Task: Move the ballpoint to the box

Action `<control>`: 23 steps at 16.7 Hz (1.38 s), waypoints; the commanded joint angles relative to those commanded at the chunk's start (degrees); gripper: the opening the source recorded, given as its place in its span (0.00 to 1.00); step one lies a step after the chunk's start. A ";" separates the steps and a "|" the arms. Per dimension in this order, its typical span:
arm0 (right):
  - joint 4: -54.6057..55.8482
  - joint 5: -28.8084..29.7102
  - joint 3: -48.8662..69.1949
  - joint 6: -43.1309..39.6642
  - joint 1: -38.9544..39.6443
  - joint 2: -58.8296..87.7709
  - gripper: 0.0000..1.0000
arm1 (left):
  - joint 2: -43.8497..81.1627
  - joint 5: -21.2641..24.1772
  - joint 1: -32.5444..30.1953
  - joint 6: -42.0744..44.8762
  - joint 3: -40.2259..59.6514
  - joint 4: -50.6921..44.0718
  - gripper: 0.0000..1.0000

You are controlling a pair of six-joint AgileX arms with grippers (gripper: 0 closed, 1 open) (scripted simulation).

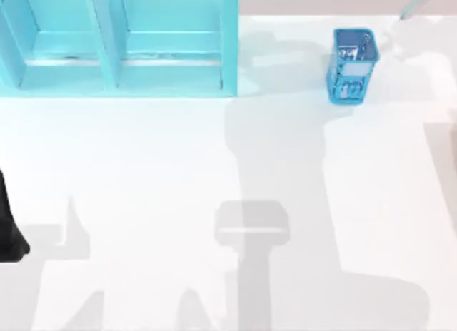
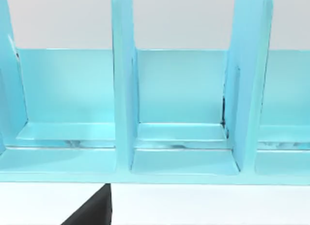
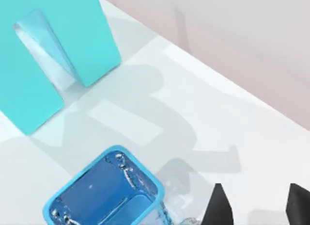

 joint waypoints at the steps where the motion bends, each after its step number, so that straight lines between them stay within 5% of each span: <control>1: -0.93 -0.13 0.84 -0.27 -0.26 0.10 0.00 | 0.00 0.00 0.00 0.00 0.00 0.00 1.00; 11: -0.13 2.56 -4.84 -0.85 -1.12 -5.72 0.00 | 0.00 0.00 0.00 0.00 0.00 0.00 1.00; 23: 3.81 21.20 -61.57 -2.44 -11.28 -50.21 0.00 | 0.00 0.00 0.00 0.00 0.00 0.00 1.00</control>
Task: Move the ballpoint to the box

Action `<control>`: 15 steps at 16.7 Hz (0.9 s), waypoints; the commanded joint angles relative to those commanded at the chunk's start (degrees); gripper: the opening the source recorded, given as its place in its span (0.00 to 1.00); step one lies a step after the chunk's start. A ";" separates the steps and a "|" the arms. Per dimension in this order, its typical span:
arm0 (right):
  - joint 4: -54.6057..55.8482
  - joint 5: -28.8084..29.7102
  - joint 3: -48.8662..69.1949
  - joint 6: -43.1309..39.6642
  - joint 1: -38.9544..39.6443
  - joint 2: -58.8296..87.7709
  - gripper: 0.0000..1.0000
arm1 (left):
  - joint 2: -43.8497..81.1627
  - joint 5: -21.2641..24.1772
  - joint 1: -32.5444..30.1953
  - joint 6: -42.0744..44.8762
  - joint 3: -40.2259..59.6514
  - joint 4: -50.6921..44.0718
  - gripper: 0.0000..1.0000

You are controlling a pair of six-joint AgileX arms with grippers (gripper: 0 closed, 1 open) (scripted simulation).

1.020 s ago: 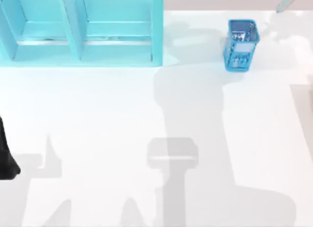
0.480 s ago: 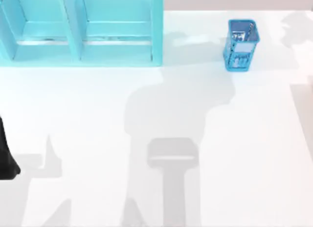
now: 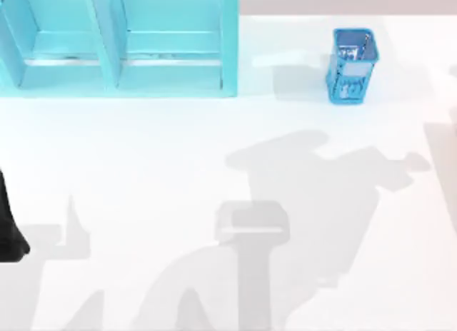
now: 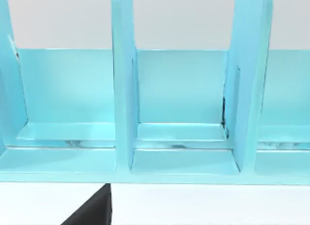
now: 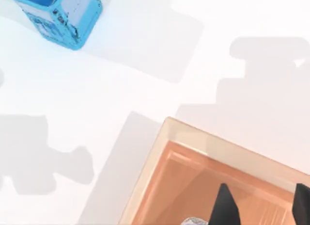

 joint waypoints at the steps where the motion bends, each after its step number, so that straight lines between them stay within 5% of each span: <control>1: 0.48 1.63 -5.43 -0.27 -0.83 -4.55 0.00 | 0.00 0.00 0.00 0.00 0.00 0.00 1.00; 7: 3.21 8.38 -25.28 -1.36 -4.58 -23.47 0.00 | 0.00 0.00 0.00 0.00 0.00 0.00 1.00; 15: 4.34 9.11 -28.07 -0.89 -4.57 -25.10 0.00 | 0.00 0.00 0.00 0.00 0.00 0.00 1.00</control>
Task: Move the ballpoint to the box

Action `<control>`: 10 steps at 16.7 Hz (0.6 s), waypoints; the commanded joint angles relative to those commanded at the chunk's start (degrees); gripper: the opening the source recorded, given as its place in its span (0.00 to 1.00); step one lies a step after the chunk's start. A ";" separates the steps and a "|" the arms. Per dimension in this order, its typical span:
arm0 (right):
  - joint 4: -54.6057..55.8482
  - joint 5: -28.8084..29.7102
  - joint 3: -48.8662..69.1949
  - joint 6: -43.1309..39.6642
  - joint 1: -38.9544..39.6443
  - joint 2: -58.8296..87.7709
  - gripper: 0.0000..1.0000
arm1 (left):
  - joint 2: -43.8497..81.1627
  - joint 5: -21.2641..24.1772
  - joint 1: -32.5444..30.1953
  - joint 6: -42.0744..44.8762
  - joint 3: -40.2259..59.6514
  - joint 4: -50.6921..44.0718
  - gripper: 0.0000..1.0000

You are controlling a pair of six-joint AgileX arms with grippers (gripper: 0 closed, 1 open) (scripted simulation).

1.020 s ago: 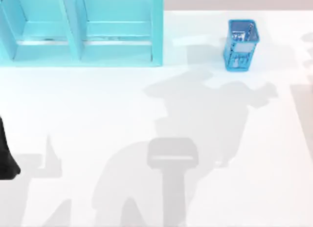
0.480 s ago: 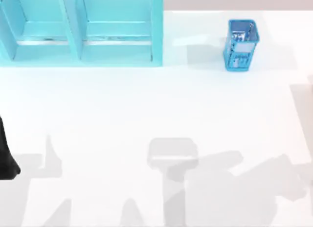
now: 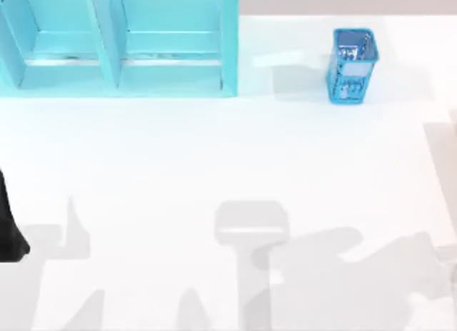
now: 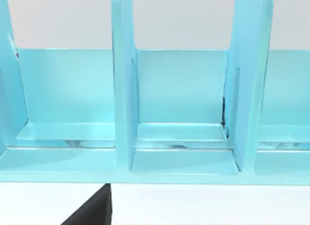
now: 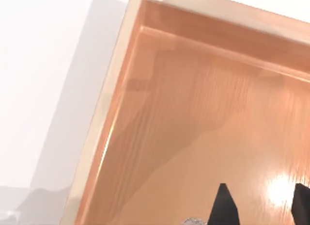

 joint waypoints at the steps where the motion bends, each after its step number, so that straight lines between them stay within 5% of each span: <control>1: 1.26 0.14 -1.33 0.25 0.25 0.08 0.00 | 0.00 0.00 0.00 0.00 0.00 0.00 1.00; 10: 14.63 1.17 -12.53 1.80 1.77 0.97 0.00 | 0.00 0.00 0.00 0.00 0.00 0.00 1.00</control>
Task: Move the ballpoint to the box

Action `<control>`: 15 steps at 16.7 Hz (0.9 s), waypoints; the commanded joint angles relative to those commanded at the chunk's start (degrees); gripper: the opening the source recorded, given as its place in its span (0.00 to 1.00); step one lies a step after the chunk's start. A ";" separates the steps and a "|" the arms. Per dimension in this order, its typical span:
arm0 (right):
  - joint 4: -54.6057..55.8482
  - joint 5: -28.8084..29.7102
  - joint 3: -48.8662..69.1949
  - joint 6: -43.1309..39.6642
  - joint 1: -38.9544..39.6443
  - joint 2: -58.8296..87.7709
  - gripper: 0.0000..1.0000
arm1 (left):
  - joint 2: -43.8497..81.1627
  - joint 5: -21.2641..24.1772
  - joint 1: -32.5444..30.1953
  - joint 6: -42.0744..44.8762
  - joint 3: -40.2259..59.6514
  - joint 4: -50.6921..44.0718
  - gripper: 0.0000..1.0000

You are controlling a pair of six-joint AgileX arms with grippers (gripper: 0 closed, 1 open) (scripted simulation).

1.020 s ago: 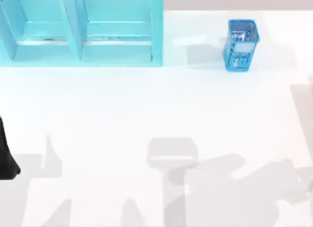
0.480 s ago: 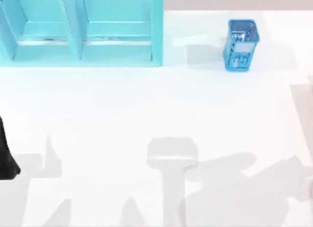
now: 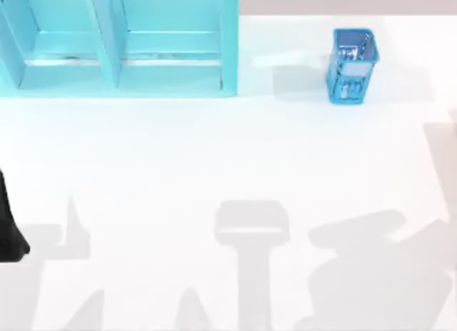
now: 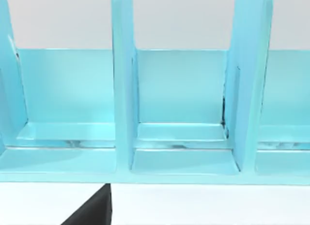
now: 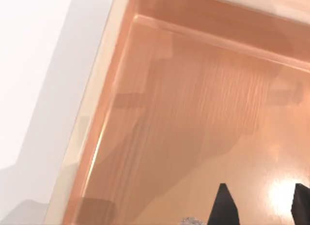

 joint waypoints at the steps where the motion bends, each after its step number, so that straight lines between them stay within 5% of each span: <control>1: 0.00 0.00 0.00 0.00 0.00 0.00 0.00 | 0.00 0.00 0.00 0.00 0.00 0.00 1.00; 2: 0.00 0.00 0.00 0.00 0.00 0.00 0.00 | 0.00 0.00 0.00 0.00 0.00 0.00 1.00; 15: 0.00 0.00 0.00 0.00 0.00 0.00 0.98 | 0.00 0.00 0.00 0.00 0.00 0.00 1.00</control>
